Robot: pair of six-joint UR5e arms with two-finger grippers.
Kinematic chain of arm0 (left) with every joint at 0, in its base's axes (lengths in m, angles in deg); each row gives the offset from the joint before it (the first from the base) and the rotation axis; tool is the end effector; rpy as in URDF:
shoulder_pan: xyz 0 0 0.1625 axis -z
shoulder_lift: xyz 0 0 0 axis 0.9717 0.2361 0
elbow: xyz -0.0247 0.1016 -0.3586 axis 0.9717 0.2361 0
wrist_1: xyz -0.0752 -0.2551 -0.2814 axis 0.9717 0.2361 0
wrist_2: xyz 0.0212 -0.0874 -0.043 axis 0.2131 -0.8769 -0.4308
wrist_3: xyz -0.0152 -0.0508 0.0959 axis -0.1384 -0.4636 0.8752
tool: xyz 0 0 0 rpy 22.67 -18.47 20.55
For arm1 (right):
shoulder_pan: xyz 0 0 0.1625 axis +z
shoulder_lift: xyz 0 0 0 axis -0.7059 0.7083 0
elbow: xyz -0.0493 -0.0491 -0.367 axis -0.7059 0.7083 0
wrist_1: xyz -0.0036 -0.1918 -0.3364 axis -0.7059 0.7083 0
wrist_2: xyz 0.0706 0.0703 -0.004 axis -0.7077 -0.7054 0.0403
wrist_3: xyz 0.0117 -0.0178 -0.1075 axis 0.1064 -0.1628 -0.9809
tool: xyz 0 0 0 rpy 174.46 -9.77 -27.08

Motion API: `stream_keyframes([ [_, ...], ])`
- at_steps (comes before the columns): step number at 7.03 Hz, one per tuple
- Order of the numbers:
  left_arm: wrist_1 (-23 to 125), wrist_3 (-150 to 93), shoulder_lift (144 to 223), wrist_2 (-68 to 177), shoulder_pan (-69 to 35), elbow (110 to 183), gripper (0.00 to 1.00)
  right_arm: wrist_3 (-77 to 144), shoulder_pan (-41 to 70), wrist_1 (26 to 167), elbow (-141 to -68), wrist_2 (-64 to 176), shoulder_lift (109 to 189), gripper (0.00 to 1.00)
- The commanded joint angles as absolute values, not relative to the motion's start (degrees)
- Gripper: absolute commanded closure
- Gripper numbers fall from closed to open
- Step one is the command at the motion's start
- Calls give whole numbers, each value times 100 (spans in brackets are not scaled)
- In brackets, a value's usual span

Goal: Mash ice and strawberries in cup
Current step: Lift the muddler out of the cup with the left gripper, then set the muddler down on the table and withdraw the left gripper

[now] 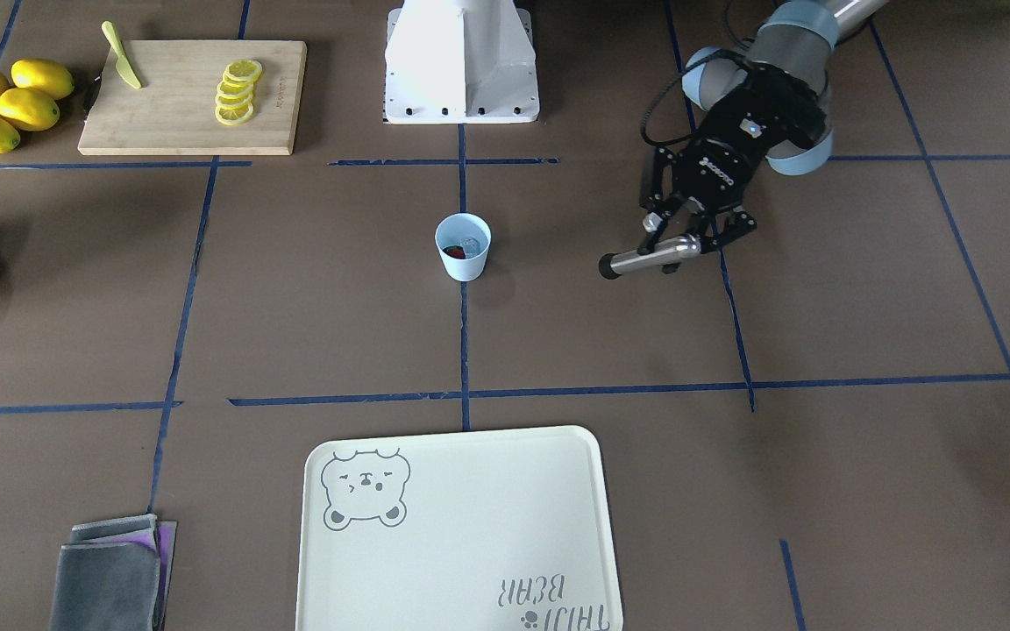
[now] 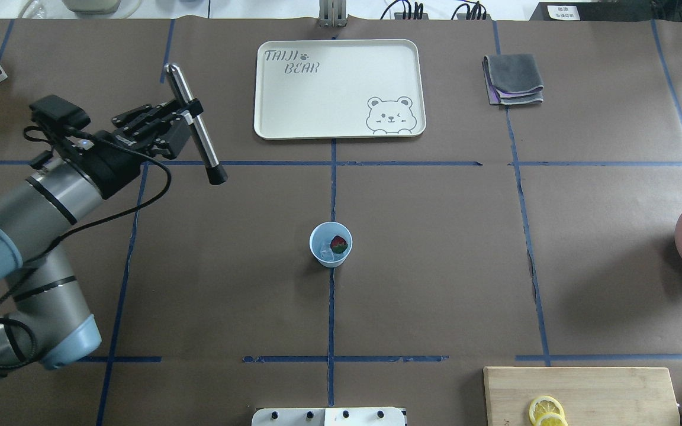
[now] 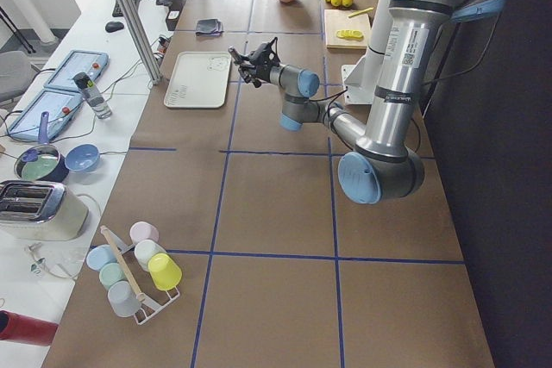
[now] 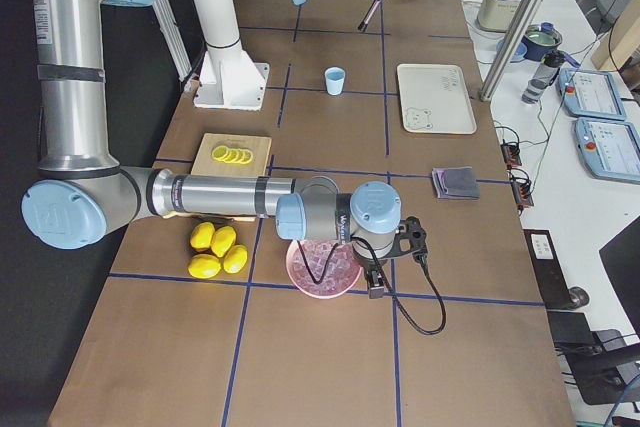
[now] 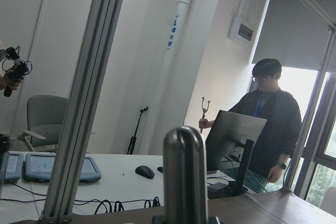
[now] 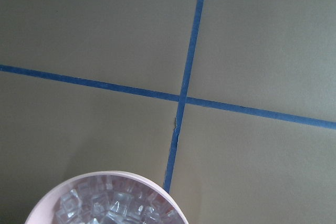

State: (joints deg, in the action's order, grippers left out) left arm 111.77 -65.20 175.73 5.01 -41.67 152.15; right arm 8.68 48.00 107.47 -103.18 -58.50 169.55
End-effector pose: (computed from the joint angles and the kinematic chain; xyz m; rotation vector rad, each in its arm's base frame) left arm 0.3115 -0.4213 0.2886 1.2699 1.3150 -0.2573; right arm 0.0760 -0.4629 0.5947 0.1464 -0.8190 -0.1222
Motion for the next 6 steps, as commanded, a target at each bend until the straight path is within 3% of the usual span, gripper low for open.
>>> stream_keyframes([
  [1, 10567, -7531, 16870, -991, -3418, 15212, 100, 871, 4791, 10743, -10322, -5853, 16953, 0],
  [5, 8687, -7686, 16718, -5286, -839, 15142, 100, 880, 4791, 10752, -10480, -5870, 16962, 0],
  [6, 8308, -7642, 16709, -5810, -588, 15098, 100, 871, 4791, 10769, -10454, -5853, 16970, 0],
])
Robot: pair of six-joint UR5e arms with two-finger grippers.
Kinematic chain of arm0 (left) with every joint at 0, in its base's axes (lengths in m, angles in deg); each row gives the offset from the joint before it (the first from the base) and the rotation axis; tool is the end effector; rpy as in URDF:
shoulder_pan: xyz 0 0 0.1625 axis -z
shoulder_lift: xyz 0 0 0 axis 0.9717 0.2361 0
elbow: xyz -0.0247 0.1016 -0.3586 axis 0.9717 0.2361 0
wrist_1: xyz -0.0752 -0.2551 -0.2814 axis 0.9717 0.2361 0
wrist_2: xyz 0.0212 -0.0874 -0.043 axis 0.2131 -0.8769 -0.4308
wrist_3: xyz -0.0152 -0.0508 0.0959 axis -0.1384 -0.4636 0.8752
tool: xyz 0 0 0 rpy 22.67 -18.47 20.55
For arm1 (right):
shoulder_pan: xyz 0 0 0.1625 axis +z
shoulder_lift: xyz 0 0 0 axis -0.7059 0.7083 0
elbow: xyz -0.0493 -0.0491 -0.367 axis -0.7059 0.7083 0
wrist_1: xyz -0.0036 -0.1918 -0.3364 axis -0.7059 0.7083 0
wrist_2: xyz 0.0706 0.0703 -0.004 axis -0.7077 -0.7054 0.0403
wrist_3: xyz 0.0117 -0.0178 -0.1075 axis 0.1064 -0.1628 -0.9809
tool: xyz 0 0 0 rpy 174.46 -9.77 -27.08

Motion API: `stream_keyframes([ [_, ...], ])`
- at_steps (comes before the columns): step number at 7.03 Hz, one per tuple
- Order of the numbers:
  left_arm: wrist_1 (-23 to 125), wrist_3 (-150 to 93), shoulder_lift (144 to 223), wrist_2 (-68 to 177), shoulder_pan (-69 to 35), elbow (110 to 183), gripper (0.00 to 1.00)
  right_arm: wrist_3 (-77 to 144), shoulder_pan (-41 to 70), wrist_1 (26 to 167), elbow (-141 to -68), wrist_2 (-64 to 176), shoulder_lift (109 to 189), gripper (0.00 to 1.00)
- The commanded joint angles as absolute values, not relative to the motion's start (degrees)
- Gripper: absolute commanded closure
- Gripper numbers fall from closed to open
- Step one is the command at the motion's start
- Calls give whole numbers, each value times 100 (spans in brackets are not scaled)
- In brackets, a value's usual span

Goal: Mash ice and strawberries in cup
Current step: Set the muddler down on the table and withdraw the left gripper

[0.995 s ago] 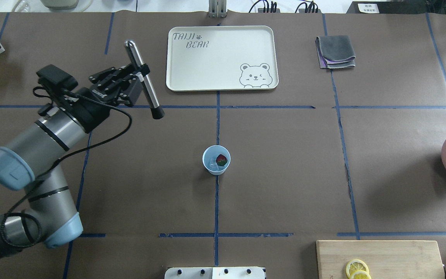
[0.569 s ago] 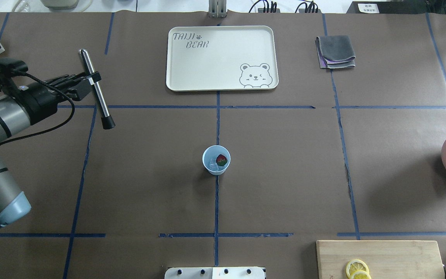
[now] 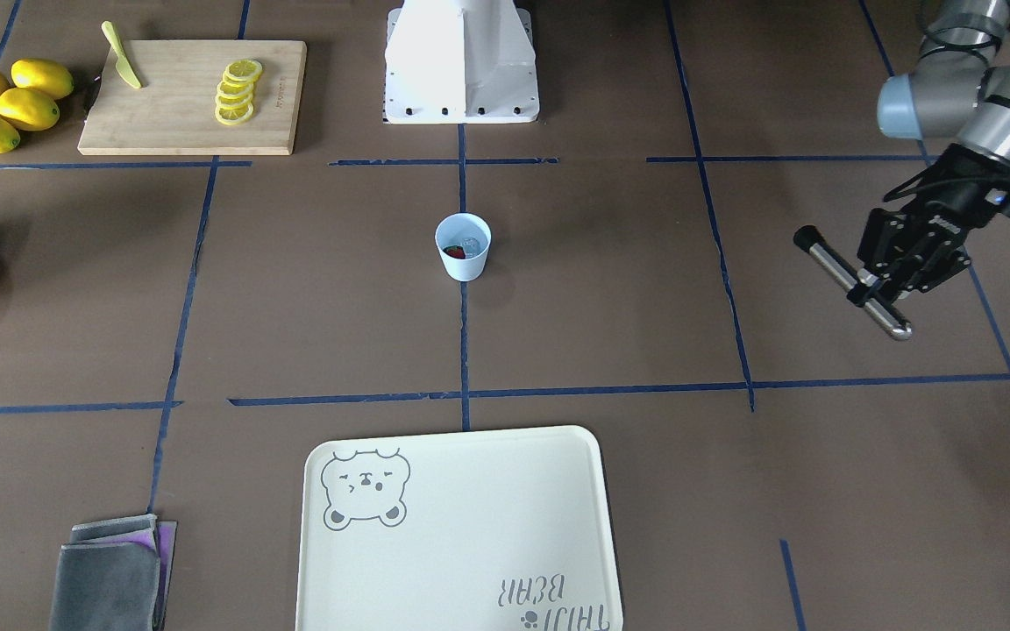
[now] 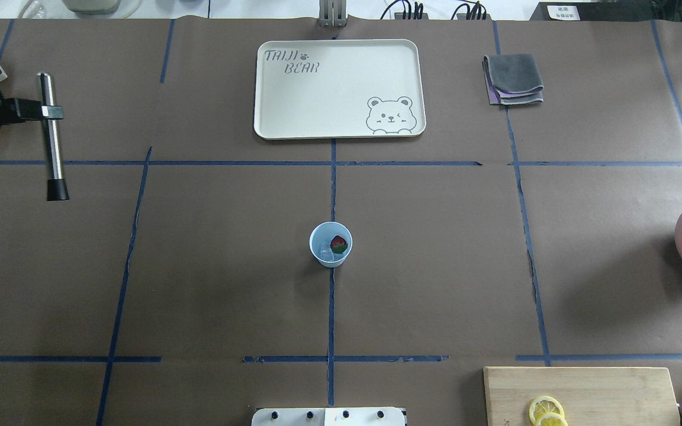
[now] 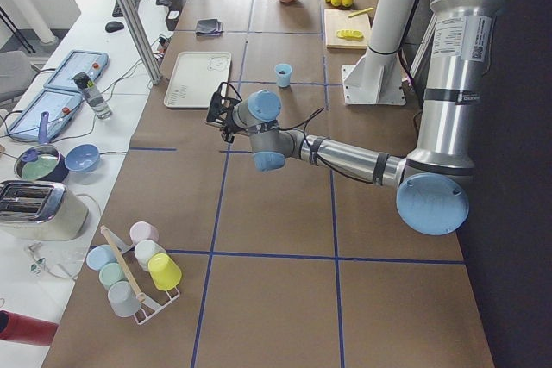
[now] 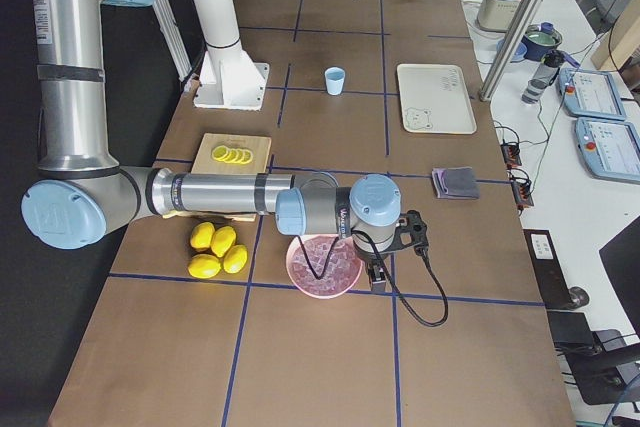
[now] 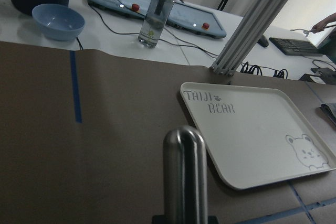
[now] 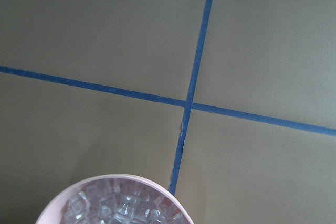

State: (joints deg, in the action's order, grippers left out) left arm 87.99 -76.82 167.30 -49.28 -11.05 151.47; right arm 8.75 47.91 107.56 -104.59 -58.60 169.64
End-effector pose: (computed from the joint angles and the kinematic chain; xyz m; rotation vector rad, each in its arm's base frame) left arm 0.1440 -0.4812 0.4077 0.5099 1.2191 -0.1813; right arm 0.0752 -0.4635 0.5839 0.1655 -0.8188 -0.1315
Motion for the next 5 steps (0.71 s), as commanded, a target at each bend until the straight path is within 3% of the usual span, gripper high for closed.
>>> stream_keyframes([
  [1, 8043, -7633, 16491, -6006, -559, 15072, 100, 880, 4791, 10769, -10480, -5879, 16979, 0],
  [5, 6998, -6373, 15946, -6219, -577, 15054, 100, 897, 4703, 10752, -10463, -5853, 16953, 0],
])
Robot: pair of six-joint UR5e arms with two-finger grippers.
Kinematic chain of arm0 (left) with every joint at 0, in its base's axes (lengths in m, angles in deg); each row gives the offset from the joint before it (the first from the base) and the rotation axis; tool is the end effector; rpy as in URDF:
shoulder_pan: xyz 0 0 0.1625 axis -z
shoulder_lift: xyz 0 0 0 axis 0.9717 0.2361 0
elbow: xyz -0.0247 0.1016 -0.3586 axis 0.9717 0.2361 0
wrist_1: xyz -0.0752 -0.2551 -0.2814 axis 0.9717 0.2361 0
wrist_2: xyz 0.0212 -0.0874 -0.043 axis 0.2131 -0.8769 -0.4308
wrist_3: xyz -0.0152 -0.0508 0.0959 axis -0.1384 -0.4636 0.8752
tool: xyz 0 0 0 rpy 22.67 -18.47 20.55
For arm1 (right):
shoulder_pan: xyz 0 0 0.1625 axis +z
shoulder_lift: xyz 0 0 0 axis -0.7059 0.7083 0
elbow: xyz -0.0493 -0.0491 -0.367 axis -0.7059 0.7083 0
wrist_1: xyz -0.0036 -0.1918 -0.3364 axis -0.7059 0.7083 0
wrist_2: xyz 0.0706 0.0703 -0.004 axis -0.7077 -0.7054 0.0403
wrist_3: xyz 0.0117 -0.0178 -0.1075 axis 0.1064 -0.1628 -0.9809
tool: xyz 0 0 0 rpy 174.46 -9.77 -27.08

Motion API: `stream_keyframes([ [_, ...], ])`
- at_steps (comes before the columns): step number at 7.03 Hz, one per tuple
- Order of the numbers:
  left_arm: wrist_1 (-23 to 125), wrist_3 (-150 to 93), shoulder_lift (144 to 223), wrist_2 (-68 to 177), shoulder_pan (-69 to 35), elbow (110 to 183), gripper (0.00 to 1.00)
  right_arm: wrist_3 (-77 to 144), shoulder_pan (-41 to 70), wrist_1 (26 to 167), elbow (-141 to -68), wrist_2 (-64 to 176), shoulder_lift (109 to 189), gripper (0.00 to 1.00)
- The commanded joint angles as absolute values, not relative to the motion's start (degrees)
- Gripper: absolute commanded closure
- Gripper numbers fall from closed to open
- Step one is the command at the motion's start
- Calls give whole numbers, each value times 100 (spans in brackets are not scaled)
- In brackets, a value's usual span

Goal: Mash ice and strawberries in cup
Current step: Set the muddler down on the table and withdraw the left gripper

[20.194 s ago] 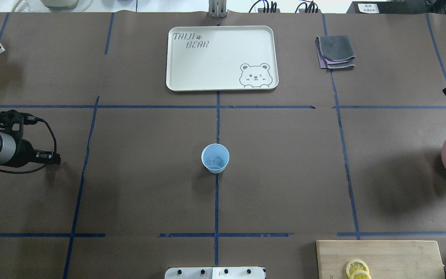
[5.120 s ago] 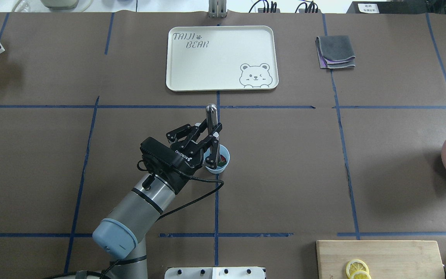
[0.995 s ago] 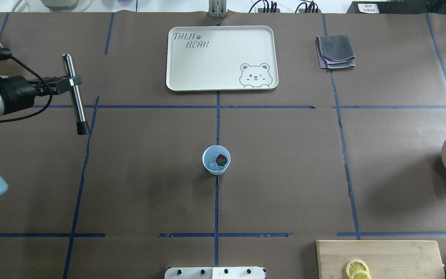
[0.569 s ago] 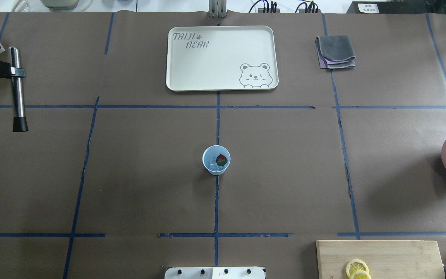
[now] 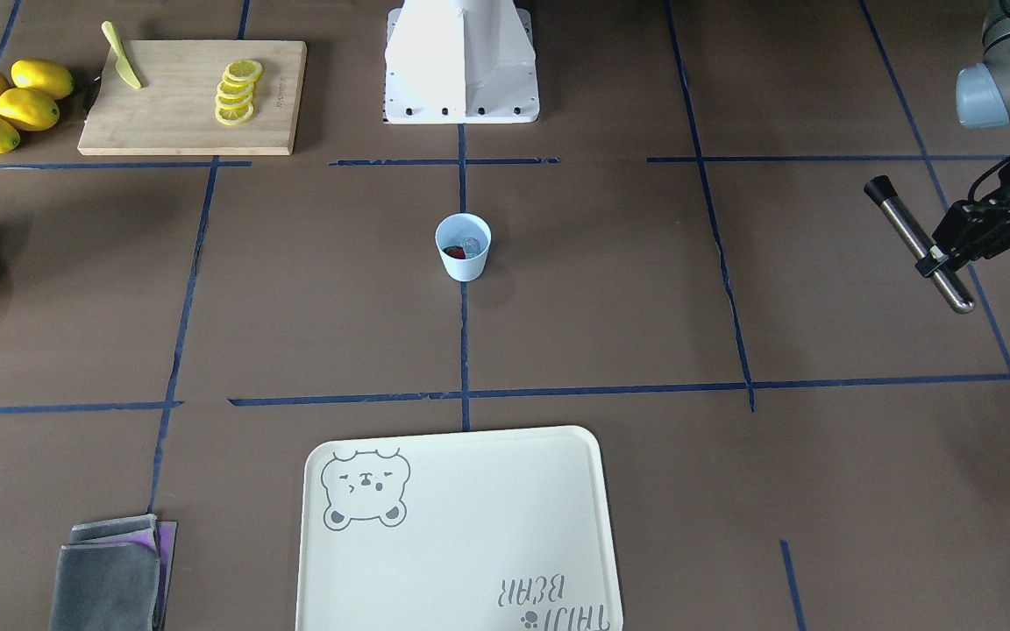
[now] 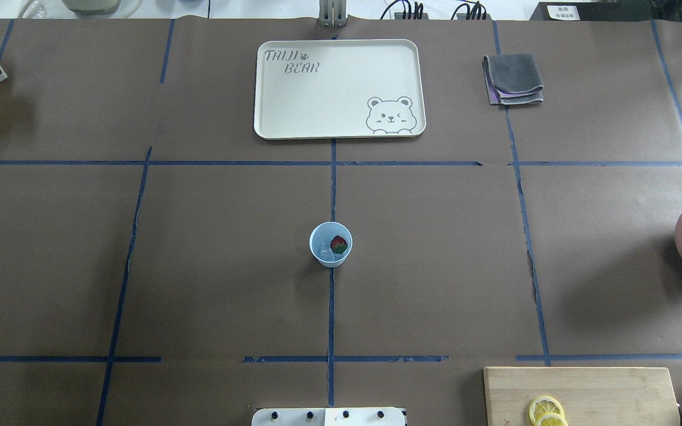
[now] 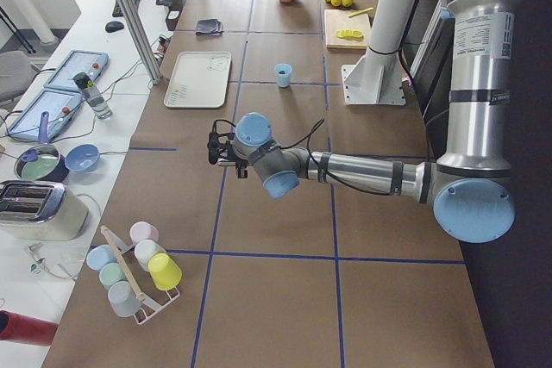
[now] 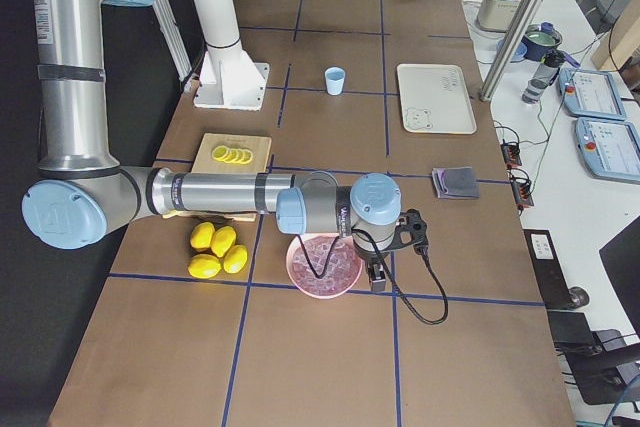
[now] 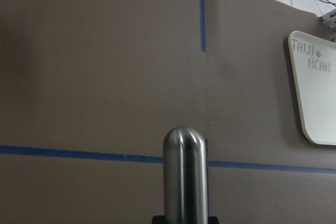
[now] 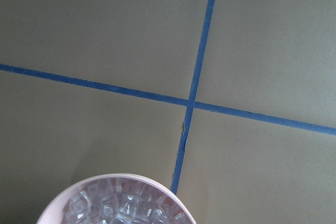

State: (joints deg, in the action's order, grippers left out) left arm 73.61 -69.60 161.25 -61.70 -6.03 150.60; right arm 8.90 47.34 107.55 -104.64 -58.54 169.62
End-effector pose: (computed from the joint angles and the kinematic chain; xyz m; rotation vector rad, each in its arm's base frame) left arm 0.1079 -0.4574 0.4884 0.1874 1.1185 -0.1917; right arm 0.0707 -0.4645 0.5834 0.1616 -0.8187 -0.1389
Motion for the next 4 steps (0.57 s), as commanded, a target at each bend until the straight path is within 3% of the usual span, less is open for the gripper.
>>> stream_keyframes([
  [1, 6568, -5906, 15927, -6306, -603, 15062, 100, 897, 4694, 10752, -10471, -5844, 16935, 0],
  [4, 5642, -4961, 15515, -6307, -655, 15036, 100, 897, 4668, 10743, -10463, -5835, 16883, 0],
])
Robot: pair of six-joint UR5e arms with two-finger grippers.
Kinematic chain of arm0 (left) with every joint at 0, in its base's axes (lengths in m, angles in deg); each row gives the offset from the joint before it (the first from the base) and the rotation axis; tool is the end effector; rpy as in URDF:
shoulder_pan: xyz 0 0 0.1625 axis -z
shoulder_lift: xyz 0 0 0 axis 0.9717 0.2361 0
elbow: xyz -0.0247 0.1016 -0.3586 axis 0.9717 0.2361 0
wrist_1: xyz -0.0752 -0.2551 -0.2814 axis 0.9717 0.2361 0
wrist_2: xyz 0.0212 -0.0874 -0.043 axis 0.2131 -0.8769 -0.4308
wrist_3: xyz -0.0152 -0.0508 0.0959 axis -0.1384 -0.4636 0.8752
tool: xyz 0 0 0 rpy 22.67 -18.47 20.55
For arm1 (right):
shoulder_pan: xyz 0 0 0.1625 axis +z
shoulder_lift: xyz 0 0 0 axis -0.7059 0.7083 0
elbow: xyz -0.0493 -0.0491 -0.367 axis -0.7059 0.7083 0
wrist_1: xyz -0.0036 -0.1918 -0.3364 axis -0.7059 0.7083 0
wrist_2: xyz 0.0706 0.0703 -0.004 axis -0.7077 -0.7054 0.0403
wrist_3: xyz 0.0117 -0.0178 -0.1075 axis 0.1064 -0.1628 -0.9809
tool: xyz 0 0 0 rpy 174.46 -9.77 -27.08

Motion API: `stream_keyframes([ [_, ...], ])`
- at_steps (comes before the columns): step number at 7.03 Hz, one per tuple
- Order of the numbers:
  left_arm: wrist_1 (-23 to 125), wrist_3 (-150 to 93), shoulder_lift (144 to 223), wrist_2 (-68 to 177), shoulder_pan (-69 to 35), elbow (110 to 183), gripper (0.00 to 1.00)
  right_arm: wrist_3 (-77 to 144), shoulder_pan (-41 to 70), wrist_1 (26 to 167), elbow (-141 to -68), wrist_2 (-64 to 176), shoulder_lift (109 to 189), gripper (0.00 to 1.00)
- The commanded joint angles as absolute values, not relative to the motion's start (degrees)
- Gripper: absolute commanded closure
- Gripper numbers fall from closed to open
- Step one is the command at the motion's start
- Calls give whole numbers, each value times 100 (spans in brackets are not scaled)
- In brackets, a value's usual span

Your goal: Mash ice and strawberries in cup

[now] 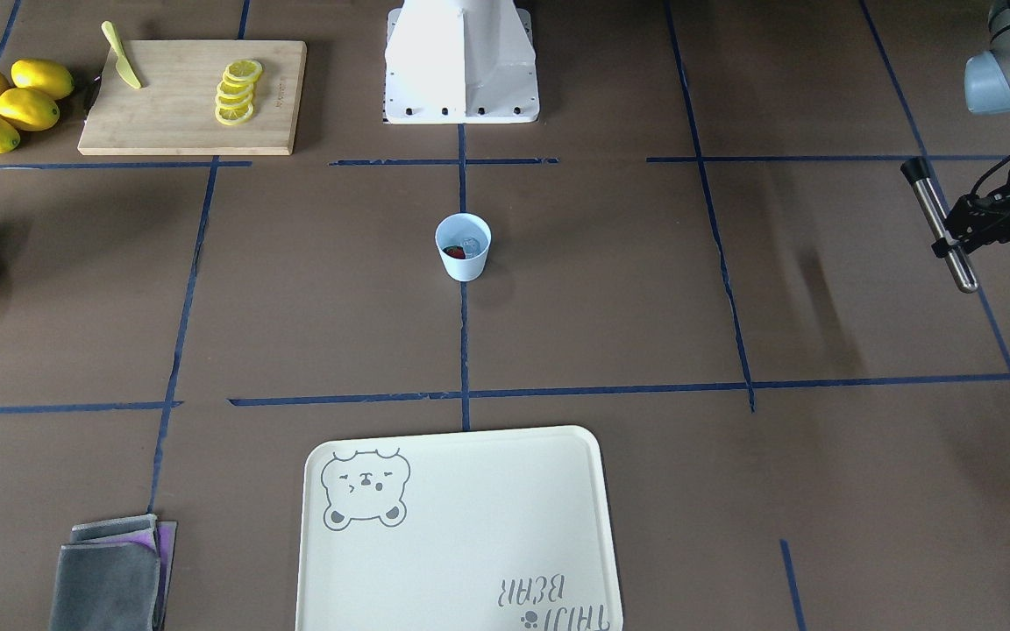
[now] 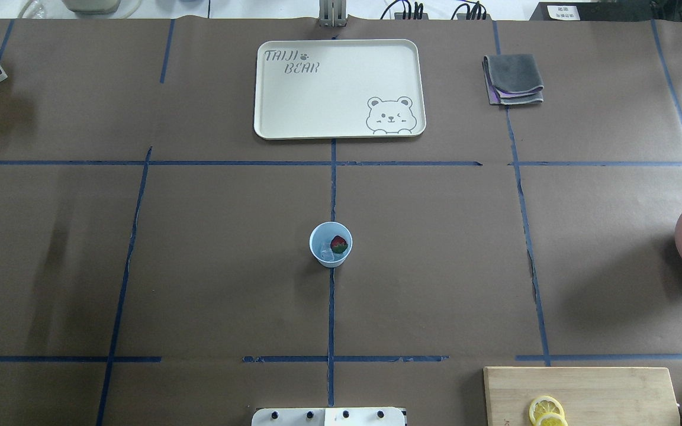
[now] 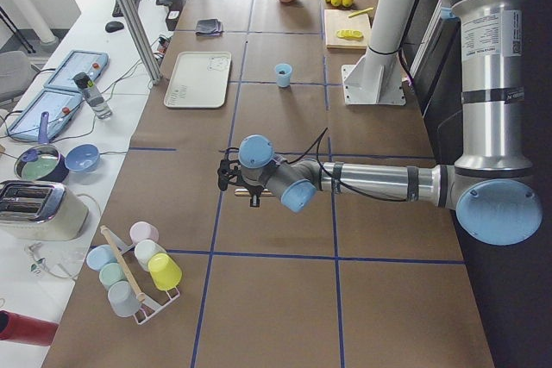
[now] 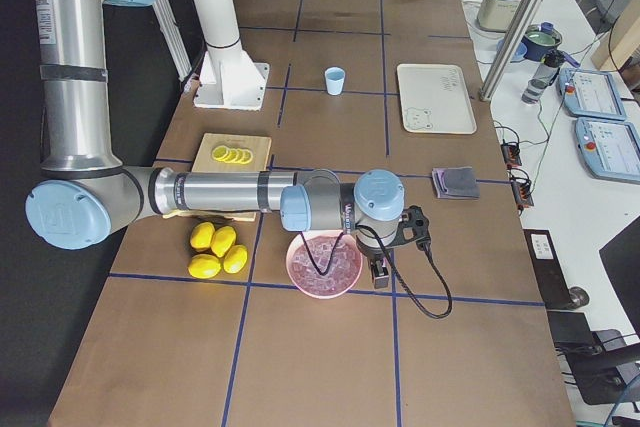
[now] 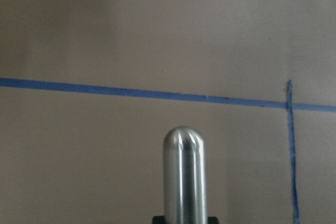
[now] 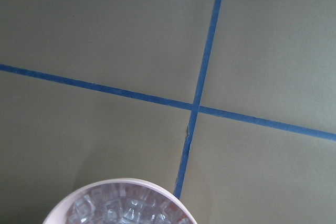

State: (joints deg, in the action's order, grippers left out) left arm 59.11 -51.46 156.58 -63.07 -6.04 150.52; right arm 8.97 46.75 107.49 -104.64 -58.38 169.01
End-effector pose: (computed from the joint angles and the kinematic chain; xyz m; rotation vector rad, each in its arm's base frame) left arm 0.1003 -0.4307 0.5557 0.0565 0.9766 -0.0510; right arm 0.0662 -0.4697 0.5785 0.1677 -0.8158 -0.1522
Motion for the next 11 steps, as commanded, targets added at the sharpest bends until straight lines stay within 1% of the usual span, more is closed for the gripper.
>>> stream_keyframes([
  [1, 5510, -4953, 15479, -6307, -734, 14993, 100, 897, 4668, 10743, -10463, -5835, 16874, 0],
  [2, 5457, -4952, 15487, -6299, -761, 14818, 100, 889, 4668, 10751, -10463, -5827, 16865, 0],
  [4, 5465, -4165, 15548, -6255, -770, 14388, 100, 889, 4668, 10743, -10471, -5791, 16874, 0],
  [7, 5500, -4030, 15907, -6124, -788, 13834, 100, 889, 4668, 10743, -10472, -5783, 16874, 0],
  [9, 5518, -4030, 16136, -5991, -788, 13535, 100, 889, 4668, 10743, -10472, -5783, 16874, 0],
  [11, 5509, -4030, 16216, -5991, -796, 13472, 100, 889, 4668, 10743, -10480, -5783, 16874, 0],
])
